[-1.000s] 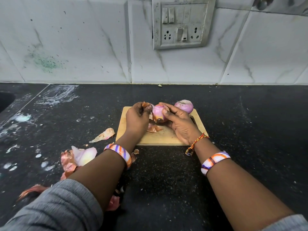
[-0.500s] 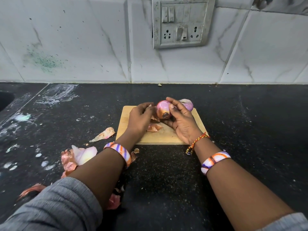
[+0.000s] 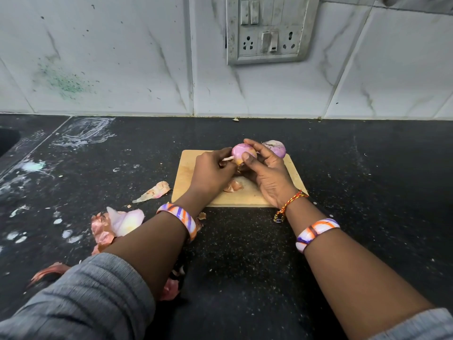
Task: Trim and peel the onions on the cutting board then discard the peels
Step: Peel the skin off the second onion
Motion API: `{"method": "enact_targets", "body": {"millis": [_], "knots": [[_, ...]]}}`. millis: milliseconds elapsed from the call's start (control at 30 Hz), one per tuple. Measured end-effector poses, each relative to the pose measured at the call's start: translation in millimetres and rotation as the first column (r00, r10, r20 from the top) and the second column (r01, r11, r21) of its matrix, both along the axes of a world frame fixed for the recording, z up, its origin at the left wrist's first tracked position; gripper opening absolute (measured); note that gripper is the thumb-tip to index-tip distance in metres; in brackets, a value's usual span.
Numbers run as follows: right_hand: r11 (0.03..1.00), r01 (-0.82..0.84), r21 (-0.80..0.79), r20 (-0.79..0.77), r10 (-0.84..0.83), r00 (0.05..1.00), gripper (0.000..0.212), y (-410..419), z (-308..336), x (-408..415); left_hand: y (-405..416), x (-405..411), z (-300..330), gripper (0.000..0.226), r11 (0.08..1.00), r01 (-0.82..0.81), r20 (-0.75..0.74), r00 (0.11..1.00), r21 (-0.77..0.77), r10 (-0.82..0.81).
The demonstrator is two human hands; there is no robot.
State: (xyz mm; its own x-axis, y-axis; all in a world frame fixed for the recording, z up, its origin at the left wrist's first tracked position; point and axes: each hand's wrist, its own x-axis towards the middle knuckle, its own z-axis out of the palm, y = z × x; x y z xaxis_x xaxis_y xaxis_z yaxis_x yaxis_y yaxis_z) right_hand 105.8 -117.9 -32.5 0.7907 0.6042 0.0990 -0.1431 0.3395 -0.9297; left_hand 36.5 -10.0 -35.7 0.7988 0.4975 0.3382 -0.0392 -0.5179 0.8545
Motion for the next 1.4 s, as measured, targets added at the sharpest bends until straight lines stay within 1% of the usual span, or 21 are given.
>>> {"method": "enact_targets", "body": {"millis": [67, 100, 200, 233, 267, 333, 433, 533, 600, 667, 733, 867, 967, 1033, 1100, 1200, 1300, 1367, 1400], "knots": [[1.0, 0.023, -0.003, -0.016, -0.023, 1.0, 0.034, -0.2, 0.0, 0.0, 1.1, 1.5, -2.5, 0.038, 0.999, -0.023, -0.005, 1.0, 0.031, 0.024], [0.999, 0.033, -0.011, -0.016, -0.033, 0.999, 0.034, 0.0, 0.0, -0.2, 1.8, 2.2, -3.4, 0.038, 0.999, -0.03, -0.006, 1.0, 0.017, 0.03], [0.998, 0.061, -0.019, -0.034, -0.061, 0.998, 0.033, 0.9, 1.2, -1.1, 2.6, 2.5, -2.9, 0.042, 0.988, -0.021, 0.01, 1.0, -0.153, 0.023], [0.998, 0.067, -0.013, -0.045, -0.067, 0.997, 0.032, 1.3, 1.5, -1.4, 1.9, 2.1, -2.2, 0.044, 0.982, -0.006, 0.018, 1.0, -0.191, 0.01], [0.997, 0.074, -0.012, -0.05, -0.075, 0.996, 0.032, 1.6, 1.4, -1.6, 0.9, 1.8, -1.5, 0.046, 0.981, 0.002, 0.021, 1.0, -0.196, 0.002], [0.996, 0.089, -0.026, -0.039, -0.09, 0.995, 0.032, 1.9, 0.9, -1.8, -0.2, 2.4, -1.6, 0.044, 0.987, -0.023, 0.027, 0.999, -0.158, 0.027], [0.995, 0.094, -0.045, -0.009, -0.095, 0.995, 0.032, 2.1, -0.4, -1.5, 1.3, 3.4, -2.4, 0.023, 0.988, -0.076, 0.059, 0.995, -0.135, 0.085], [0.993, 0.101, -0.059, 0.008, -0.101, 0.995, 0.033, 1.8, -0.6, -1.0, 3.5, 3.1, -4.0, 0.007, 0.993, -0.068, 0.06, 0.995, -0.099, 0.075], [0.991, 0.108, -0.073, 0.026, -0.107, 0.994, 0.032, 1.8, -1.3, -0.9, 3.1, 3.4, -4.6, 0.009, 0.997, -0.079, 0.056, 0.995, -0.016, 0.08], [0.99, 0.114, -0.08, 0.041, -0.111, 0.993, 0.033, 2.0, -1.8, -1.0, 1.5, 4.4, -4.2, 0.016, 0.988, -0.1, 0.035, 0.995, 0.117, 0.096], [0.99, 0.115, -0.081, 0.054, -0.111, 0.992, 0.034, 2.1, -2.3, -1.0, -1.1, 5.4, -3.2, 0.02, 0.979, -0.111, 0.0, 0.994, 0.173, 0.112], [0.995, 0.064, -0.076, 0.031, -0.062, 0.998, 0.034, 0.4, 0.1, -2.9, -1.1, 4.8, -1.0, 0.021, 0.981, -0.177, -0.016, 0.984, 0.078, 0.179], [0.996, 0.002, -0.089, -0.018, -0.004, 1.0, 0.025, -2.2, 3.4, -3.2, 2.5, 4.2, 1.3, 0.021, 0.973, -0.23, -0.042, 0.973, -0.024, 0.229], [0.997, -0.039, -0.07, -0.063, 0.034, 0.997, 0.017, -3.2, 5.2, -2.8, 4.9, 4.5, 1.6, 0.014, 0.964, -0.245, -0.061, 0.969, -0.104, 0.24], [0.997, -0.065, -0.034, -0.1, 0.061, 0.993, 0.016, -4.0, 6.2, -1.9, 7.5, 5.9, 0.0, 0.005, 0.947, -0.265, -0.069, 0.964, -0.182, 0.257], [0.997, -0.057, 0.058, -0.172, 0.066, 0.983, 0.015, -6.2, 7.5, -0.5, 9.3, 8.0, -1.7, 0.02, 0.925, -0.283, -0.074, 0.959, -0.252, 0.273], [0.99, -0.004, 0.144, -0.25, 0.04, 0.968, 0.014, -8.3, 9.7, -0.8, 9.3, 7.6, -2.0, 0.022, 0.934, -0.257, -0.069, 0.966, -0.25, 0.248], [0.989, 0.02, 0.147, -0.259, 0.019, 0.966, 0.014, -8.4, 9.3, -0.7, 8.6, 5.4, -2.2, 0.021, 0.947, -0.189, -0.015, 0.981, -0.259, 0.191], [0.99, 0.022, 0.141, -0.256, 0.015, 0.967, 0.013, -7.9, 9.3, -0.6, 7.4, 3.9, -1.9, 0.027, 0.955, -0.146, 0.014, 0.988, -0.259, 0.154]]}}
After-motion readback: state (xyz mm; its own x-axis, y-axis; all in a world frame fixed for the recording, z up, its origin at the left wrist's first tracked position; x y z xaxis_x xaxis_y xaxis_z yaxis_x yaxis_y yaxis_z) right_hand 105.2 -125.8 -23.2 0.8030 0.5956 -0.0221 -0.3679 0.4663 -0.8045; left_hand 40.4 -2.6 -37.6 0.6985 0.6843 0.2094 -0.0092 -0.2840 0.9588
